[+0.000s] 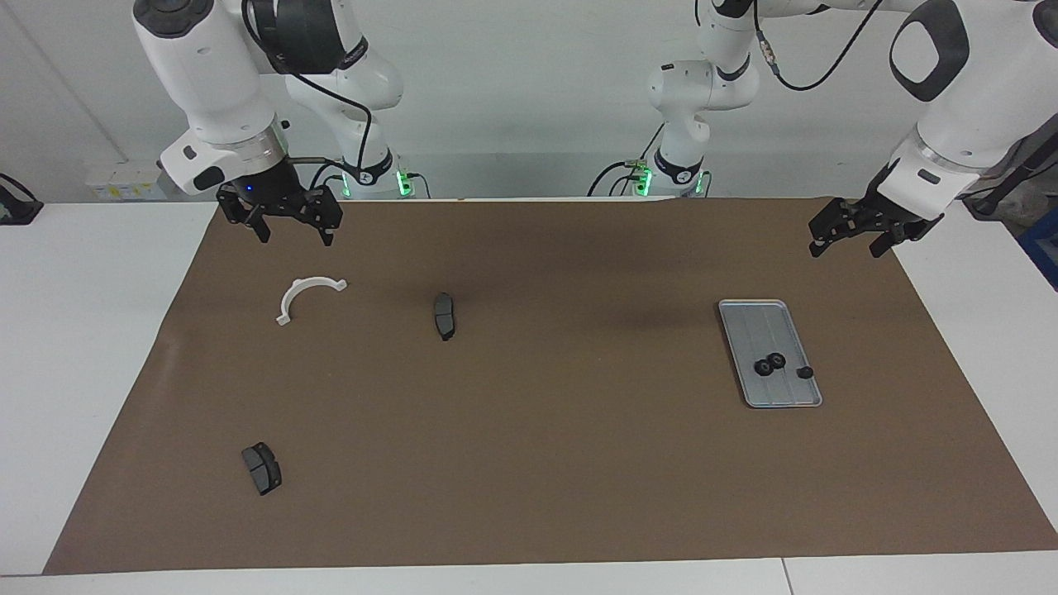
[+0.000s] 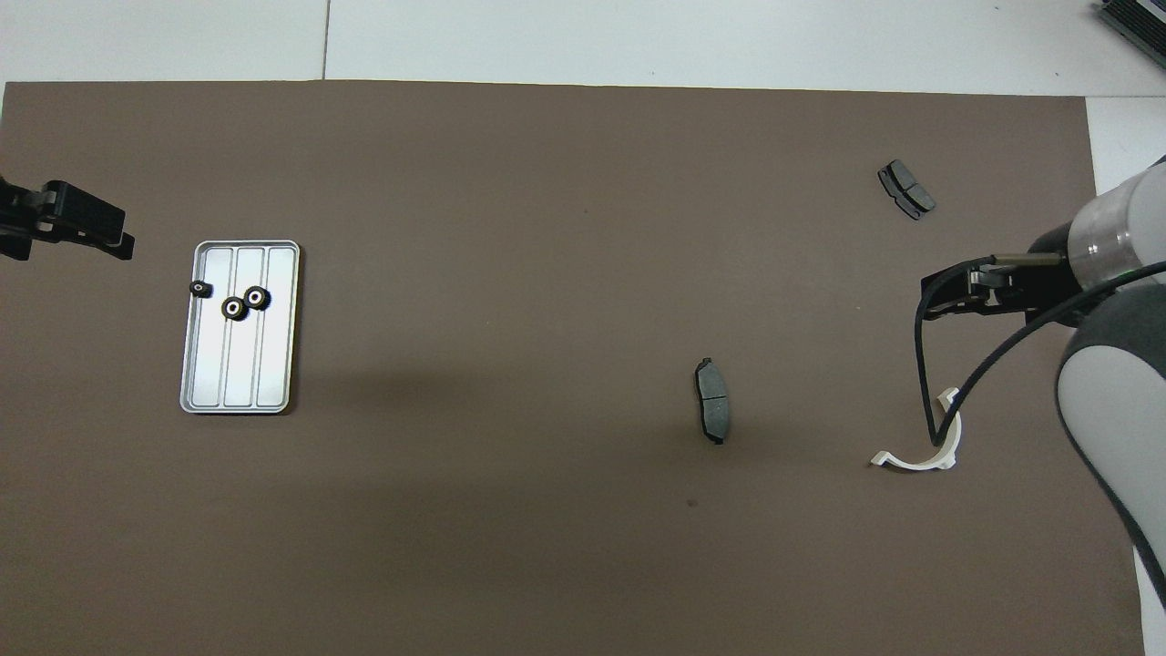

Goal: Place bearing gear from tray to pile
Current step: 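Move the left gripper toward the metal tray of bearings, then lower the left gripper and grasp a black bearing in the tray, then carry the bearing to mid-table and release it with the left gripper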

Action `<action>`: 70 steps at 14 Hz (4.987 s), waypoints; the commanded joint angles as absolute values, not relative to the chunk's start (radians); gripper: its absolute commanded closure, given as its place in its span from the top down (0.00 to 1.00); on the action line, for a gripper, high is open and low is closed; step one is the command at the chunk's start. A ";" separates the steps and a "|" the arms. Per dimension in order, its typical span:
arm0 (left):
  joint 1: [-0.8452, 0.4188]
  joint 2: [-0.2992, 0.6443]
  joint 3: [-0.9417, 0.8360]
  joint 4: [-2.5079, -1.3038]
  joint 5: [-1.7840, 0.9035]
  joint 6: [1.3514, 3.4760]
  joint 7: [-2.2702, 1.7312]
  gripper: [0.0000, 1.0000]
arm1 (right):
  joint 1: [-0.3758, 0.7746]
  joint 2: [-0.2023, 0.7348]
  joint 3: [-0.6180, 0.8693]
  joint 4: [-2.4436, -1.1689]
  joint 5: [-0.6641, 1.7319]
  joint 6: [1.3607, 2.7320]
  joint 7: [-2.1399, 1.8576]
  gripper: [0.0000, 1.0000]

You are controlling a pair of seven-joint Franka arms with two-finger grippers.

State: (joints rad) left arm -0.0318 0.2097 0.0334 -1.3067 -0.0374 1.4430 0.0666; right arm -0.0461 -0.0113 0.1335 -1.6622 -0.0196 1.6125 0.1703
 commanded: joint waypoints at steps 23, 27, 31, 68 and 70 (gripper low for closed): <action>-0.008 0.520 0.038 -1.578 -0.029 1.885 0.747 0.83 | -0.055 -0.026 0.143 -1.675 -0.003 1.614 0.176 1.00; -0.023 0.522 0.038 -1.594 -0.029 1.878 0.790 0.79 | -0.055 -0.026 0.143 -1.675 -0.003 1.614 0.176 1.00; -0.043 0.518 0.040 -1.611 -0.029 1.876 0.792 0.75 | -0.055 -0.026 0.143 -1.675 -0.003 1.614 0.176 1.00; -0.383 0.442 0.031 -1.549 -0.124 1.894 -0.183 0.15 | -0.084 -0.023 0.143 -1.674 -0.003 1.635 0.176 1.00; -0.458 0.457 0.029 -1.560 -0.124 1.971 -0.305 0.15 | -0.084 -0.023 0.143 -1.675 -0.003 1.635 0.179 1.00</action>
State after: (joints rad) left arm -0.3928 0.4549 0.0099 -1.5374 -0.1165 1.8997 -0.2027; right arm -0.0681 -0.0114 0.1320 -1.6621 -0.0196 1.6202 0.1703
